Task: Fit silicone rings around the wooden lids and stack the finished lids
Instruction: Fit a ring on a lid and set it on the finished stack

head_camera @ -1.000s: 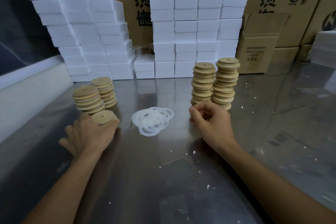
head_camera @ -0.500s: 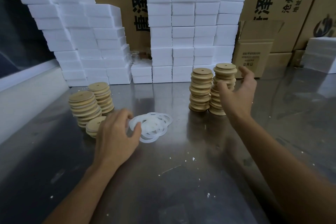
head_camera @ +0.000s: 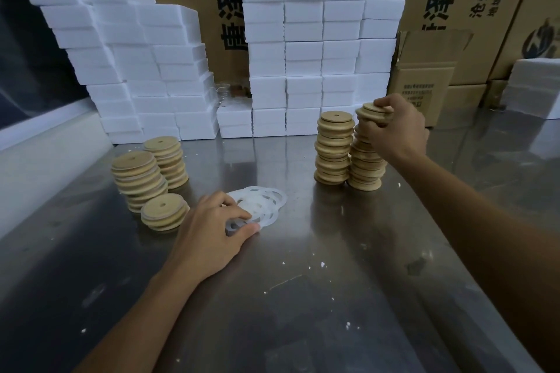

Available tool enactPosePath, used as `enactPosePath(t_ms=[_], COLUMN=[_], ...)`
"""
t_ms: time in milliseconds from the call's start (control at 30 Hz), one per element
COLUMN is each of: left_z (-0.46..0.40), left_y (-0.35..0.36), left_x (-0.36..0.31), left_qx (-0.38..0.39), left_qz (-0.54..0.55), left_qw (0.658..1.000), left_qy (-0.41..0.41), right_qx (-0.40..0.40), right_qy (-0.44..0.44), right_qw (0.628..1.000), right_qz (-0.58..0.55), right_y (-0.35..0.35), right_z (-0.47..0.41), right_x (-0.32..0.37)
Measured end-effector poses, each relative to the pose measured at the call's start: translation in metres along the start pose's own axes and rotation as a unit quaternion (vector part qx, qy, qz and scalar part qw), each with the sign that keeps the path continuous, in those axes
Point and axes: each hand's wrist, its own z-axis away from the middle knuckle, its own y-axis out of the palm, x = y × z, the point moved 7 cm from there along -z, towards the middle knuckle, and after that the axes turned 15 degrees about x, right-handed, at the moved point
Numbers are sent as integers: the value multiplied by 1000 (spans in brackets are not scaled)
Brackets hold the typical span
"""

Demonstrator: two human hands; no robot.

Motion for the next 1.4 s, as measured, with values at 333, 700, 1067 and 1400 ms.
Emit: enactPosePath(t_ms=[333,700,1067,1400], left_z=[1,0,1,8], left_y=[-1,-4,-4,-11], left_x=[-1,4,7,8], left_qx=[-3,-5,12,-18], left_qz=[4,39,113,155], left_qw=[1000,999,993,986], left_qy=[-3,-26,-33,-65], right_qx=[-18,-33,97,129], right_qy=[-70,-159,-143,-118], right_qw=[997,971,952,943], right_qz=[-42,-174,-254,-284], right_y=[-7,1,74,77], right_z=[14,71,123,122], right_x=[1,18,14,6])
